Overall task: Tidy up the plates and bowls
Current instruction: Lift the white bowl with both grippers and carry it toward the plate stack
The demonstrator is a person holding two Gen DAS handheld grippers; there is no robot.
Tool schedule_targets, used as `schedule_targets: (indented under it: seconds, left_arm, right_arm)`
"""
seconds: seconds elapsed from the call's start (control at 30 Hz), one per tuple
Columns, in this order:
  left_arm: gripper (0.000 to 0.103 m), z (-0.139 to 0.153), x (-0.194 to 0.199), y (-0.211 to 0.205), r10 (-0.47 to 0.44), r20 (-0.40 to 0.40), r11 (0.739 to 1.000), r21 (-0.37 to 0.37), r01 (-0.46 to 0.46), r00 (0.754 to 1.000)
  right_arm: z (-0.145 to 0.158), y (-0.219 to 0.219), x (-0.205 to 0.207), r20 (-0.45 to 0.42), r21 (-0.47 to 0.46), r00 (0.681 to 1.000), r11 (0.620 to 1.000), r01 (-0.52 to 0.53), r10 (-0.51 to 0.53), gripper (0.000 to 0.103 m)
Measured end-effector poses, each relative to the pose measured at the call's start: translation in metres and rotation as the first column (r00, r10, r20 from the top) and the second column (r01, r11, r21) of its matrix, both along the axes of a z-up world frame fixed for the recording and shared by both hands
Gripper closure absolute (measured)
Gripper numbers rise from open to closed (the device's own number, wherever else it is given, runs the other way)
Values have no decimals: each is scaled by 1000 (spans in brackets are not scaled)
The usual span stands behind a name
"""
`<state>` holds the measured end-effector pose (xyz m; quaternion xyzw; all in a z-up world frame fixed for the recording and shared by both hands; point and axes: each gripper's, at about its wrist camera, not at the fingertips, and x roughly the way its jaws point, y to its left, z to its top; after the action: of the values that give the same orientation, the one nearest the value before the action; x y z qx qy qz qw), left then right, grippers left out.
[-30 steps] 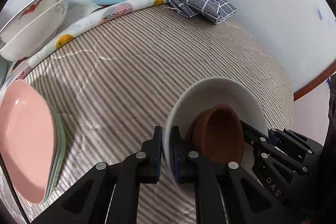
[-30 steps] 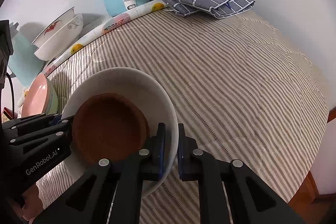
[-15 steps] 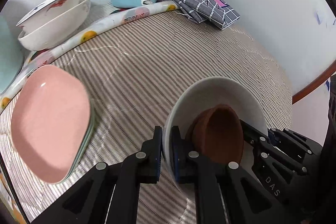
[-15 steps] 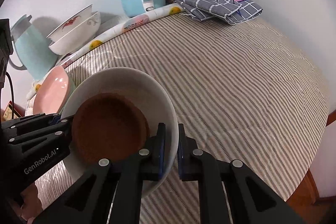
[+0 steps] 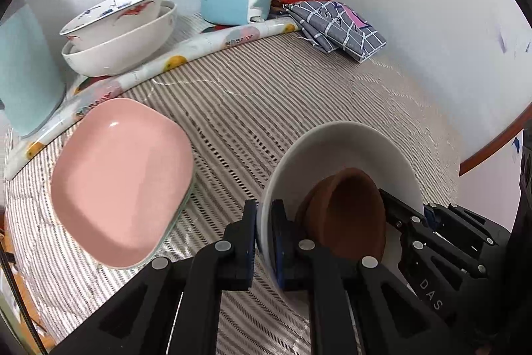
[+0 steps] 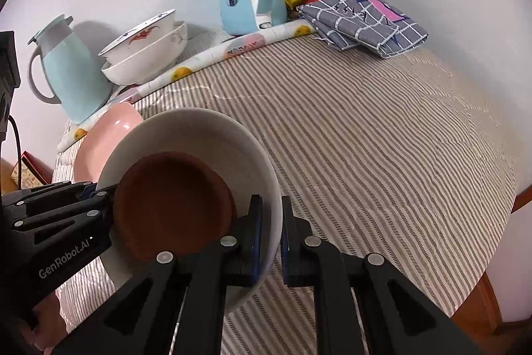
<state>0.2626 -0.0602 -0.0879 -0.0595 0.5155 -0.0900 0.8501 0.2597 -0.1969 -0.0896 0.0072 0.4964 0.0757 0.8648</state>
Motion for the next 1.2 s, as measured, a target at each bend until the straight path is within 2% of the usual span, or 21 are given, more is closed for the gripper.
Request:
schedule_targets:
  seconds: [0.23, 0.43, 0.67, 1.2]
  left_arm:
    - [93, 9, -8, 12, 20, 13, 1000, 2, -20, 1000]
    - [93, 2, -9, 21, 34, -3, 999, -10, -34, 999]
    - [93, 10, -11, 26, 37, 12, 999, -7, -37, 999]
    - [93, 25, -4, 63, 103, 37, 995, -6, -103, 994]
  right_arm:
    - [9, 15, -6, 24, -6, 1000, 1000, -17, 17, 94]
    - [1, 21, -6, -1, -3, 1000, 1000, -25, 25, 94]
    - [9, 26, -6, 13, -2, 999, 1000, -30, 30, 94]
    - [20, 66, 11, 39, 5, 996, 997, -83, 83, 94]
